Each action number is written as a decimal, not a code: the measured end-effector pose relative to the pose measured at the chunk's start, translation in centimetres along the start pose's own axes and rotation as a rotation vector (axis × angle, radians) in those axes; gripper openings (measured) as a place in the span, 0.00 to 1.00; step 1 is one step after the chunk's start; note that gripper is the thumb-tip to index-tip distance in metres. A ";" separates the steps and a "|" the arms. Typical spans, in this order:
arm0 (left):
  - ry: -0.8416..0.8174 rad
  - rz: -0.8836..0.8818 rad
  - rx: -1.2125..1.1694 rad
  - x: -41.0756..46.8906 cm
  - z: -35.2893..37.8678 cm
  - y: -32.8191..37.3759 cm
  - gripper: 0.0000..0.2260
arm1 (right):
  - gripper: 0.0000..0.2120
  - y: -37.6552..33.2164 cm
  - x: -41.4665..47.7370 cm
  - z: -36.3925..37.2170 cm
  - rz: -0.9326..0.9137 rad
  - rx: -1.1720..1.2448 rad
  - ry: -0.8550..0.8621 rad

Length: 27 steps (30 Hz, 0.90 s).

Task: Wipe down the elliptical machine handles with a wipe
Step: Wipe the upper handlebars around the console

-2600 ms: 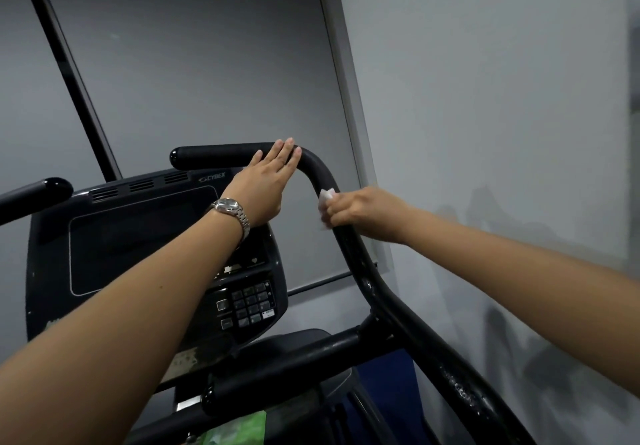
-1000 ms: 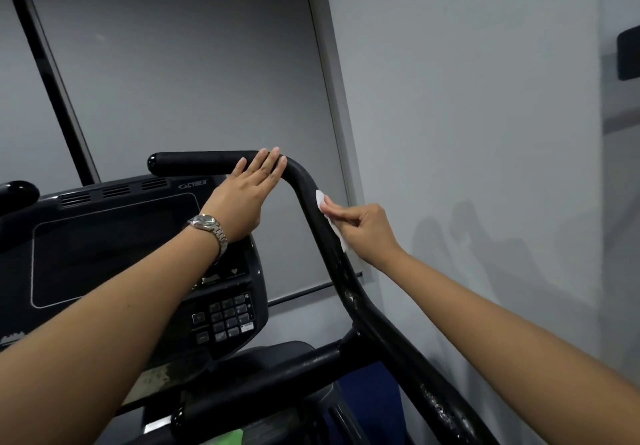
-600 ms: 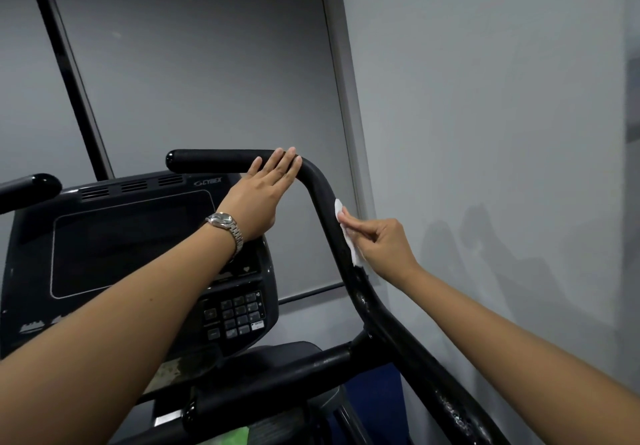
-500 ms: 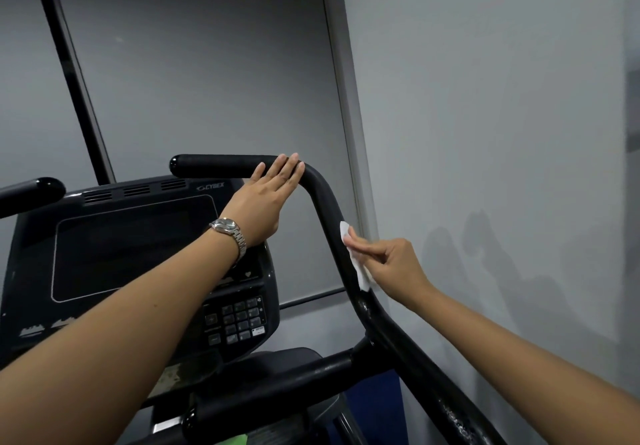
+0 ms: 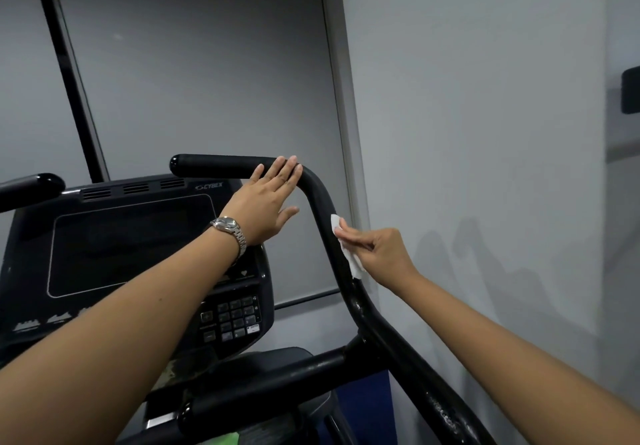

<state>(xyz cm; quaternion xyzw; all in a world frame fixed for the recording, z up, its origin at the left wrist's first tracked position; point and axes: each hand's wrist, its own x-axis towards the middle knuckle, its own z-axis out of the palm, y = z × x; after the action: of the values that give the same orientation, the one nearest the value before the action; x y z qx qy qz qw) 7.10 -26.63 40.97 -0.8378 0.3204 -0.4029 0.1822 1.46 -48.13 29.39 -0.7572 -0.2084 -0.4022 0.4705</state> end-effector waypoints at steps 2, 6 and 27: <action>-0.009 0.011 -0.009 0.1 -0.2 -0.1 0.31 | 0.14 0.0 -0.5 0.4 -0.057 -0.046 -0.016; -0.009 0.007 0.011 0.1 0.0 -0.1 0.31 | 0.16 1.6 -3.0 -1.2 -0.298 -0.272 -0.143; -0.039 0.017 0.020 0.0 -0.3 -0.2 0.31 | 0.26 1.1 -0.2 -2.6 -0.715 -0.594 -0.464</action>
<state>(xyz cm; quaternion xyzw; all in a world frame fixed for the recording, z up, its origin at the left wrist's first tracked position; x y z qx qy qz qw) 6.96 -26.51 41.27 -0.8409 0.3197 -0.3880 0.2002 1.07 -50.93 29.22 -0.8089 -0.4297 -0.4012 0.0099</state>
